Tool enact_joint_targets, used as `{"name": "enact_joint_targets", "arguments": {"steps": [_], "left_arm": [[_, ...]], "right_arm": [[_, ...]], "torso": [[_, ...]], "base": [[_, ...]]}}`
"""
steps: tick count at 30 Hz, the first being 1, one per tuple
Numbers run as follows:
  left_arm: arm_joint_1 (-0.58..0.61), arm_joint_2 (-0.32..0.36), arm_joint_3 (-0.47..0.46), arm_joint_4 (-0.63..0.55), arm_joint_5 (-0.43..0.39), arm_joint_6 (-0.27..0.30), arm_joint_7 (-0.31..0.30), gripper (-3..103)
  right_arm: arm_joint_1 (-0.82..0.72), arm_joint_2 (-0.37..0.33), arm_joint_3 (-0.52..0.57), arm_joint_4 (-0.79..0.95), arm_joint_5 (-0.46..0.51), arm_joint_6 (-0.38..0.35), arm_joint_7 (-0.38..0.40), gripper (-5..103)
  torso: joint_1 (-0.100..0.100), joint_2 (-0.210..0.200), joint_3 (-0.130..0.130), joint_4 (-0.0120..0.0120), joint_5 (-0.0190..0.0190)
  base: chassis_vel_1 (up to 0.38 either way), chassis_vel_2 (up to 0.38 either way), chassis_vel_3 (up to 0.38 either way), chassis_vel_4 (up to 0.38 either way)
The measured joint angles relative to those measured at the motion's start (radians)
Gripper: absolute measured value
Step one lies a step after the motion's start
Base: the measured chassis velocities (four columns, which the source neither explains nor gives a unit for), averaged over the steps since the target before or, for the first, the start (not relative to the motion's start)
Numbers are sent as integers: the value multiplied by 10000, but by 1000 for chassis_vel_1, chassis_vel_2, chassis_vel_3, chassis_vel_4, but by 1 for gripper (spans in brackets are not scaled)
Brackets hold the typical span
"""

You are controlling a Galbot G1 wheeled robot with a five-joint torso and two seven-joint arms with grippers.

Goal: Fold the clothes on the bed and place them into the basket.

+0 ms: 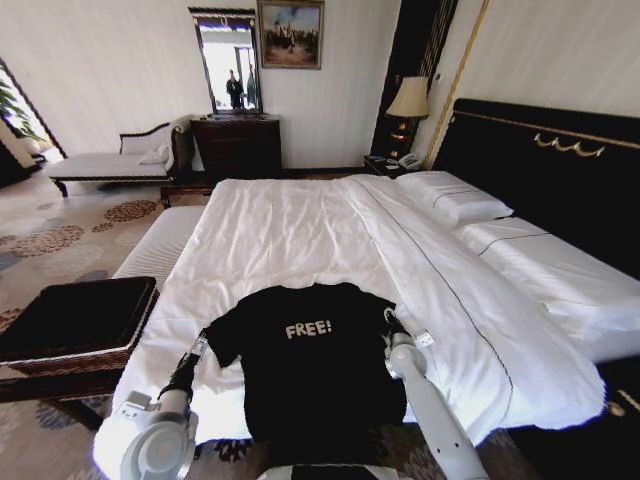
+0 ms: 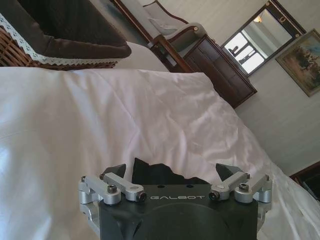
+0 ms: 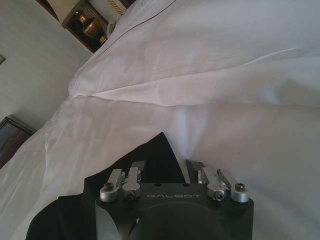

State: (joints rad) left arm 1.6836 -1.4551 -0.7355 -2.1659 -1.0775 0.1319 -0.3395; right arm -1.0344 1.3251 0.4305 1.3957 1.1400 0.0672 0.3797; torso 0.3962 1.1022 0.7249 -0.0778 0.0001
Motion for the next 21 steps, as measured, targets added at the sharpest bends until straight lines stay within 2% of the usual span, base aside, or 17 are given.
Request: {"name": "enact_joint_targets", "arguments": {"steps": [1,2,4,8,10,11,21], "left_arm": [[-41,9,-48,66,-38,-4,0,100],[-67,10,-73,86,-62,-4,-3,100],[-112,10,-111,109,-100,-4,-8,100],[-326,-33,-173,172,-174,22,-30,100],[-333,-41,-173,172,-176,27,-32,100],[-327,-54,-180,172,-187,40,-42,100],[-557,185,-967,868,-585,45,-181,100]], "right_arm": [[69,43,-41,-77,-46,63,-29,47],[101,62,-70,-107,-59,91,-46,37],[143,77,-118,-138,-88,128,-68,37],[325,131,-334,-237,-375,331,-188,14],[330,132,-337,-237,-389,341,-190,14],[322,127,-344,-155,-447,382,-193,4],[-565,17,-215,1491,-488,545,-458,0]], "torso": [[0,0,0,1,0],[0,0,0,1,0],[0,0,0,1,0],[1,-1,0,2,1],[1,0,0,2,0],[0,-1,0,1,1],[0,0,0,-2,-2]], "base": [[0,0,0,0],[0,0,0,0],[0,0,0,0],[0,0,0,0],[0,0,0,0],[0,0,0,0],[0,0,0,0]]}}
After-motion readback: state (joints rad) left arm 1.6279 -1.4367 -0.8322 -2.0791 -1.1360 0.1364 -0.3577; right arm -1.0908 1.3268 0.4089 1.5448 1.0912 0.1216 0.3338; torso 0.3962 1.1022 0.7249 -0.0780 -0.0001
